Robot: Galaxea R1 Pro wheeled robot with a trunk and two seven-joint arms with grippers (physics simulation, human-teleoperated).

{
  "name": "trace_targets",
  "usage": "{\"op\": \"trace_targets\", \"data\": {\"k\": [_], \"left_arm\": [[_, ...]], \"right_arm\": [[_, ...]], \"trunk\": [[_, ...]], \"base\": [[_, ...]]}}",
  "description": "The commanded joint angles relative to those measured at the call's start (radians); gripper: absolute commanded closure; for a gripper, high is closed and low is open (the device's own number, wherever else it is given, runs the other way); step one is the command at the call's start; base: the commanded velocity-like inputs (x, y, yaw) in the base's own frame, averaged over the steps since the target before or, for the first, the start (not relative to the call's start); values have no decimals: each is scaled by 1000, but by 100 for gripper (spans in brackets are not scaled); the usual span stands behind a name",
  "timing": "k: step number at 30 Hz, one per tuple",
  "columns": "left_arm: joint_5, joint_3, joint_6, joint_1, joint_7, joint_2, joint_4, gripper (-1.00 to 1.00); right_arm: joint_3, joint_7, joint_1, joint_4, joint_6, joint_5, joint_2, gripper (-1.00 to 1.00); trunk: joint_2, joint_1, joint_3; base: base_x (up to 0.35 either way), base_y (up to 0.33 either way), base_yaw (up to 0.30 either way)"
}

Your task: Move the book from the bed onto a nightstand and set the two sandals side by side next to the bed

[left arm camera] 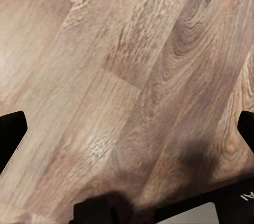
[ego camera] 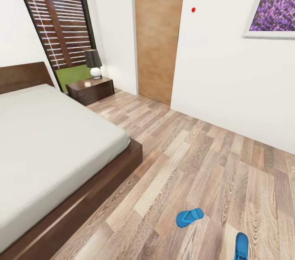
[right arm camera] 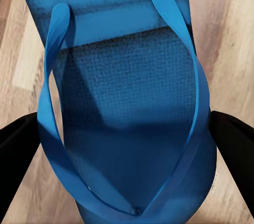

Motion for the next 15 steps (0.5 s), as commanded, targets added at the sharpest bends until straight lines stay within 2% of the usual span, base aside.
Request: {"op": "trace_targets", "data": {"k": [1,7,15], "left_arm": [[-5,6,-3,-1,-6,0,1,-100],[-5,7,-3,-1,-4,-1,0,-100],[-5,7,-3,0,-4,0,0,-100]], "right_arm": [[0,5,-1,2,-1,-6,0,100],[0,5,-1,4,-1,-7,0,100],[0,5,-1,4,-1,-7,0,100]], "trunk": [[0,0,-1],[0,0,-1],[0,0,-1]], "base": [[228,0,0],[61,0,0],[274,0,0]]}}
